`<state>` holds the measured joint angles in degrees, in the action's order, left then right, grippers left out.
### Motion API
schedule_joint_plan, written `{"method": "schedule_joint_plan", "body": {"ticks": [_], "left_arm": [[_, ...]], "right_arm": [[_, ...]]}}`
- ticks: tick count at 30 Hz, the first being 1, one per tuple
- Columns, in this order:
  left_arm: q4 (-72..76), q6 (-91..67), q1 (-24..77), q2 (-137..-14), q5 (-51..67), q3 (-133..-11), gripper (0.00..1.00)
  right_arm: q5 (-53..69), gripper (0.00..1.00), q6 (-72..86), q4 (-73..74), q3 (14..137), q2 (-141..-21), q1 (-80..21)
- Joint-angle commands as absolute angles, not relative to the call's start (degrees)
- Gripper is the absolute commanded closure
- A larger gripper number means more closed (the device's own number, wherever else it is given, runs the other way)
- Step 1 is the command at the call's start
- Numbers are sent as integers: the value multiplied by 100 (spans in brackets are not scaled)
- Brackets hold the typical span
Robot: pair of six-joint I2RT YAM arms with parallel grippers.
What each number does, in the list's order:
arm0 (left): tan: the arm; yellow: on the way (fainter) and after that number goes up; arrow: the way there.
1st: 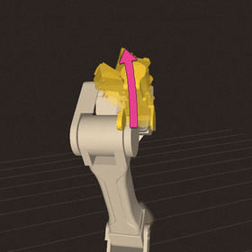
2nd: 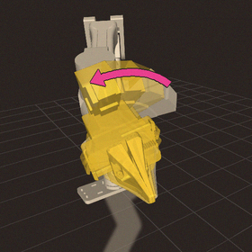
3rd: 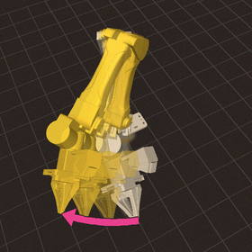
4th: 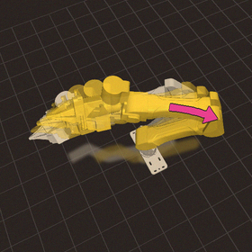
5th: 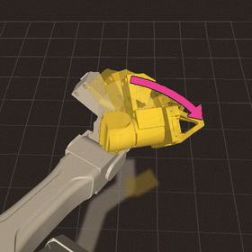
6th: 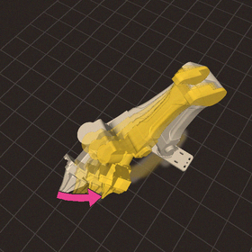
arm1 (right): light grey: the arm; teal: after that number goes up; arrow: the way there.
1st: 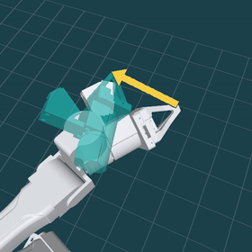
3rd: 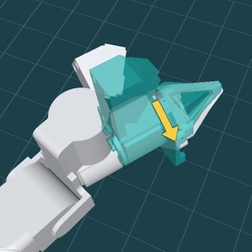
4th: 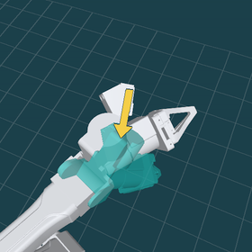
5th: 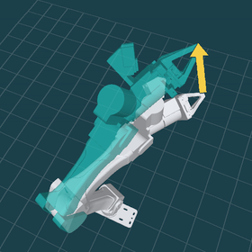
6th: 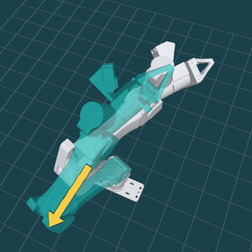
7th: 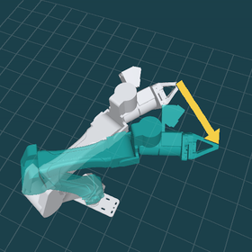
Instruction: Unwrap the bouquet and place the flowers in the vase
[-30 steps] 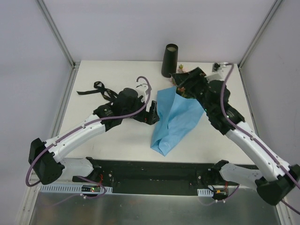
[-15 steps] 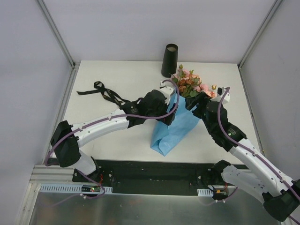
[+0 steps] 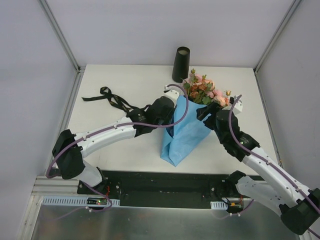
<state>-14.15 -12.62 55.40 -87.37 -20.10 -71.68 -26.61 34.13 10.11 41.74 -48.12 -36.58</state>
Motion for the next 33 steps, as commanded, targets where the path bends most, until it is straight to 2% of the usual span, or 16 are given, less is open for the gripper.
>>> {"method": "schedule_joint_plan", "body": {"ticks": [1,11,19,24,33], "left_arm": [[-1529,-1388,5388,-8227,-2399,-6962,74],[-1547,-2328,4483,-7682,-1443,-6065,88],[-1556,-2320,4210,-7506,-1046,-5792,86],[-1556,-2268,4157,-7524,-958,-5766,92],[-1477,-2083,4140,-7532,-905,-5739,92]], "right_arm": [[-2549,24,3840,941,4271,-5096,-3647],[-2224,24,4052,791,5097,-6854,-3656],[-2162,30,4438,1168,6370,-8409,-3700],[-2566,30,4526,2116,7469,-9349,-3832],[-2663,30,4641,3093,8638,-10343,-3937]]}}
